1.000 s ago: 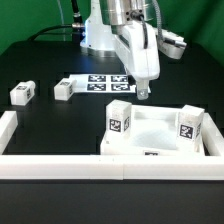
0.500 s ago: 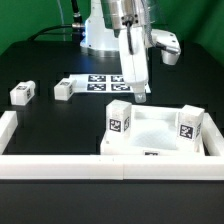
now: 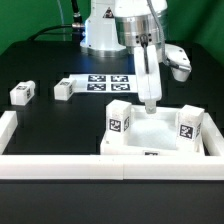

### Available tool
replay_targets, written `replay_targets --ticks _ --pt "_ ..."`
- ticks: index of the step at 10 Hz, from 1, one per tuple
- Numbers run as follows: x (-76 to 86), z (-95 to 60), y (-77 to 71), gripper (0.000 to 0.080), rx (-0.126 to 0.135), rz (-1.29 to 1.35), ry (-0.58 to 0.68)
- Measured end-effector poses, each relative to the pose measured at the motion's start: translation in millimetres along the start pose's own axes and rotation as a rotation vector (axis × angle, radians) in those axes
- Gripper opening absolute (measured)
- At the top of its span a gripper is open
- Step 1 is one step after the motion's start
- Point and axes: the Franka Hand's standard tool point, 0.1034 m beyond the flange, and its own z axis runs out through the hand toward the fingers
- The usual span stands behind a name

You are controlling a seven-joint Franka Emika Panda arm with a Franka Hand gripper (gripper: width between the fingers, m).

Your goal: Assemble square table

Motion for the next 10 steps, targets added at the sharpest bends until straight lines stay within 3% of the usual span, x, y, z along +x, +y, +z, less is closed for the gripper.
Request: replay_targets --ticks 4,7,9,10 --pt "1.3 28.6 16.4 0.0648 -0.051 -0.017 0.016" --pt "4.4 32.1 18.0 0.0648 -0.058 -0.022 0.02" --pt "10.1 29.9 15.3 0.0357 -0.055 -0.038 0.023" --pt "9.7 30.3 15.7 0.0357 -0.055 -0.04 0.023"
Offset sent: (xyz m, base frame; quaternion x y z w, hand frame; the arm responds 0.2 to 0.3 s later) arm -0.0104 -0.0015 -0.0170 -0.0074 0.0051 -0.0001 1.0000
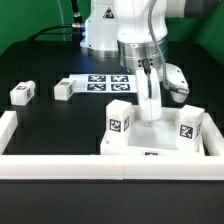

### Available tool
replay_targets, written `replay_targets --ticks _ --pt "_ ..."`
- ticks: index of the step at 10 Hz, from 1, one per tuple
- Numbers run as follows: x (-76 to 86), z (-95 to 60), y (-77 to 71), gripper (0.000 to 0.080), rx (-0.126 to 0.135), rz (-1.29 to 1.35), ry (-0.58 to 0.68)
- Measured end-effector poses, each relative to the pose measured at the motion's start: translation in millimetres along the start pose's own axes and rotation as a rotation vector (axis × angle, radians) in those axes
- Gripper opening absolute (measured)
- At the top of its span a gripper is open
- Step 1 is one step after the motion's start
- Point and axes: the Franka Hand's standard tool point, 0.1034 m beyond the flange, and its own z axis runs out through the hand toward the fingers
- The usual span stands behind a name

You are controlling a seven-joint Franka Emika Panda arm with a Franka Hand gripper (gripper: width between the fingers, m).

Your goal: Assemble square table

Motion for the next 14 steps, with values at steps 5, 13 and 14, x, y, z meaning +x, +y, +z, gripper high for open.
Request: replay_targets --ticks 5,13,14 --pt "0.7 -0.9 -1.8 0.007 0.008 -0.002 0.003" --pt "31.6 -12.8 12.6 0.0068 0.008 -0.199 0.008" --pt "41.6 -12.9 17.2 0.0066 0.002 -0.228 0.014"
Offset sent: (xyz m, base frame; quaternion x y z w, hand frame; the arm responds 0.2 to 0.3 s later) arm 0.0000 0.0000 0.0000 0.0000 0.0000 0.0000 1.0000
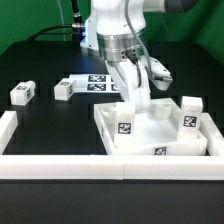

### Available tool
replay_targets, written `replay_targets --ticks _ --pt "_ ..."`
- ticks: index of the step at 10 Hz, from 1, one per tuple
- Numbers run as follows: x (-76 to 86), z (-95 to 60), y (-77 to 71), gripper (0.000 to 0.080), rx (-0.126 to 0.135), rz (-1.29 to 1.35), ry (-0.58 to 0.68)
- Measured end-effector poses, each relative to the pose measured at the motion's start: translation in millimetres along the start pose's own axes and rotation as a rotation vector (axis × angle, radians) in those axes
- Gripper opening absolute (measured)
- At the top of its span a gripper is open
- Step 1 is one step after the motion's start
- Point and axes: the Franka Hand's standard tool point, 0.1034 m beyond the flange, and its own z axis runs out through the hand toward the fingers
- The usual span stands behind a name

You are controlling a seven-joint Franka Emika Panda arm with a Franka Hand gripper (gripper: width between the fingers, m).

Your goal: Assemble square table

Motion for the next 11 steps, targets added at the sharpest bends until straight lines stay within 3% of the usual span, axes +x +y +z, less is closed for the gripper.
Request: replay_targets --ticks 4,6,9,11 --pt "4.2 0.5 2.4 0.0066 -0.004 -0.028 0.004" --pt "5.3 0.9 2.8 0.0066 -0.005 -0.193 0.005" --pt "22.6 -2.8 2.7 0.0067 0.003 -0.389 0.028" --pt "39.9 -6.6 5.6 0.0067 -0.009 -0.61 0.026"
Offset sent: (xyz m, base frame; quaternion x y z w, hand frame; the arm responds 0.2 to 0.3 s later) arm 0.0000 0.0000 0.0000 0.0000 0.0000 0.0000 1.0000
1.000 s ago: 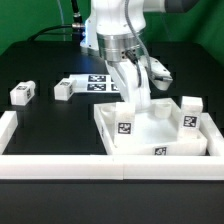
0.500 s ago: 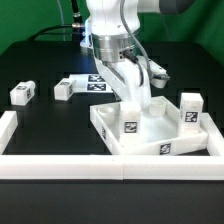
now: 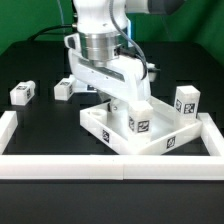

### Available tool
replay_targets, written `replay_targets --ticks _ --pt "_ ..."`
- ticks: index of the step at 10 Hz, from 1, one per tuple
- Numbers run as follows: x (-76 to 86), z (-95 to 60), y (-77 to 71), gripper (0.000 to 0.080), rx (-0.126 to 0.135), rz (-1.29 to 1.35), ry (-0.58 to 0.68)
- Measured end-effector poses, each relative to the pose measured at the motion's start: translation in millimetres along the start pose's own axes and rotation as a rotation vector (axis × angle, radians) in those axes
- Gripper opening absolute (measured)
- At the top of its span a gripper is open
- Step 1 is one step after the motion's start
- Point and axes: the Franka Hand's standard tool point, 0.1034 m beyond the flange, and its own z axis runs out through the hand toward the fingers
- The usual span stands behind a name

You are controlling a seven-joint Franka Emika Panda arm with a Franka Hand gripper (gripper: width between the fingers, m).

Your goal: Assemble square table

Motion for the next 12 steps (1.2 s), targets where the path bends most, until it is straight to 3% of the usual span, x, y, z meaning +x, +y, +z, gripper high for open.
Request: replay_targets --ticks 2,10,11,12 --pt "14.2 -1.2 11.7 0.0067 -0.004 -0.226 0.008" --pt "16.1 0.6 17.7 0.0067 -0.034 -0.732 0.001" --pt "16.2 0.5 17.2 0.0067 -0.043 -0.786 0.0" --pt "14.5 0.0 6.5 0.0066 -0.061 -0.853 0.003"
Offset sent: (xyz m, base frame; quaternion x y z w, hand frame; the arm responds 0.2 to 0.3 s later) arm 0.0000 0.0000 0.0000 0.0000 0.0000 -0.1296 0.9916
